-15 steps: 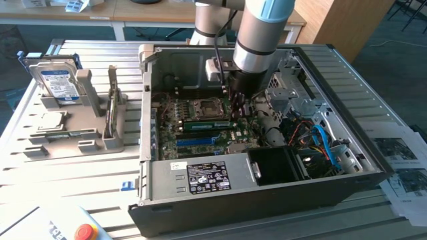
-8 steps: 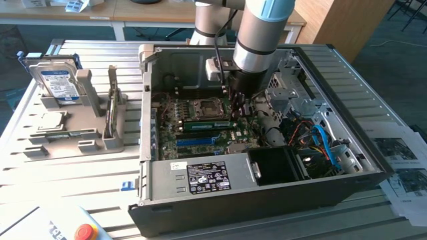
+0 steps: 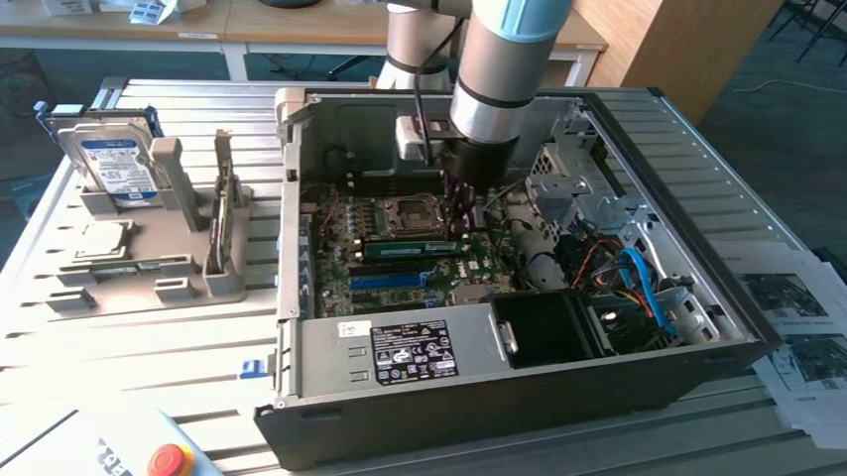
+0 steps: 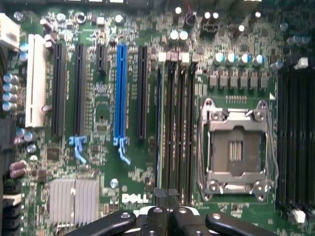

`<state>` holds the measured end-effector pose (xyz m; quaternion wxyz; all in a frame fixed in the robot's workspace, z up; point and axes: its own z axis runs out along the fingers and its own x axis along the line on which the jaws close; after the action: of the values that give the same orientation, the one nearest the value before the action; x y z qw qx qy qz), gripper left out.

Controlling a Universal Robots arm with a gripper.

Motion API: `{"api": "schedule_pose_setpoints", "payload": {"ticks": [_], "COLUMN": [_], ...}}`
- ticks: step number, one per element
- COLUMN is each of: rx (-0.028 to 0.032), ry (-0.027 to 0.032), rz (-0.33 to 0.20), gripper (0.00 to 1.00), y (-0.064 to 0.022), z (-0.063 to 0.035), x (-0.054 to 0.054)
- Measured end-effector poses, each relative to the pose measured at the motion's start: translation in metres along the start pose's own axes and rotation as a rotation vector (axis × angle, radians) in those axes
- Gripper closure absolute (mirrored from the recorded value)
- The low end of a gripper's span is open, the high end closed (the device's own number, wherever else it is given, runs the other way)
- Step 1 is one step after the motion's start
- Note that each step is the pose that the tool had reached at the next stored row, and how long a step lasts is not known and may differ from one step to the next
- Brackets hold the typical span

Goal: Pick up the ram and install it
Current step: 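Press down the ram until it locks into place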

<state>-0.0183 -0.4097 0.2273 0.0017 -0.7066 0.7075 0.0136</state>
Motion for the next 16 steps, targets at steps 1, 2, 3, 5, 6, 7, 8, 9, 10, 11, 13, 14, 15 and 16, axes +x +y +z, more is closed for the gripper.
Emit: {"api": "schedule_pose_setpoints", "payload": {"ticks": [1, 2, 3, 5, 6, 7, 8, 9, 10, 11, 13, 14, 15, 16], "rx": [0.0004, 0.0007, 0.0011, 0.0020, 0.0024, 0.0027, 0.0028, 0.0028, 0.0028, 0.0028, 0.0027, 0.0028, 0.0028, 0.0028], "ry": [0.0001, 0.0003, 0.0004, 0.0001, 0.0000, -0.0001, -0.0001, 0.0001, 0.0003, 0.0005, 0.0003, 0.0004, 0.0005, 0.0004], "rz": [0.000, 0.000, 0.000, 0.000, 0.000, 0.000, 0.000, 0.000, 0.000, 0.000, 0.000, 0.000, 0.000, 0.000], "gripper": [0.90, 0.90, 0.90, 0.90, 0.90, 0.90, 0.90, 0.90, 0.90, 0.90, 0.90, 0.90, 0.90, 0.90], "y": [0.0027, 0.0054, 0.0084, 0.0140, 0.0167, 0.0193, 0.0219, 0.0242, 0.0266, 0.0289, 0.0333, 0.0352, 0.0370, 0.0389], "z": [0.0002, 0.0003, 0.0005, 0.0010, 0.0013, 0.0015, 0.0018, 0.0019, 0.0021, 0.0023, 0.0028, 0.0029, 0.0030, 0.0032], "x": [0.000, 0.000, -0.001, -0.001, -0.001, -0.001, -0.001, -0.001, -0.001, -0.001, -0.001, -0.002, -0.002, -0.002]}}
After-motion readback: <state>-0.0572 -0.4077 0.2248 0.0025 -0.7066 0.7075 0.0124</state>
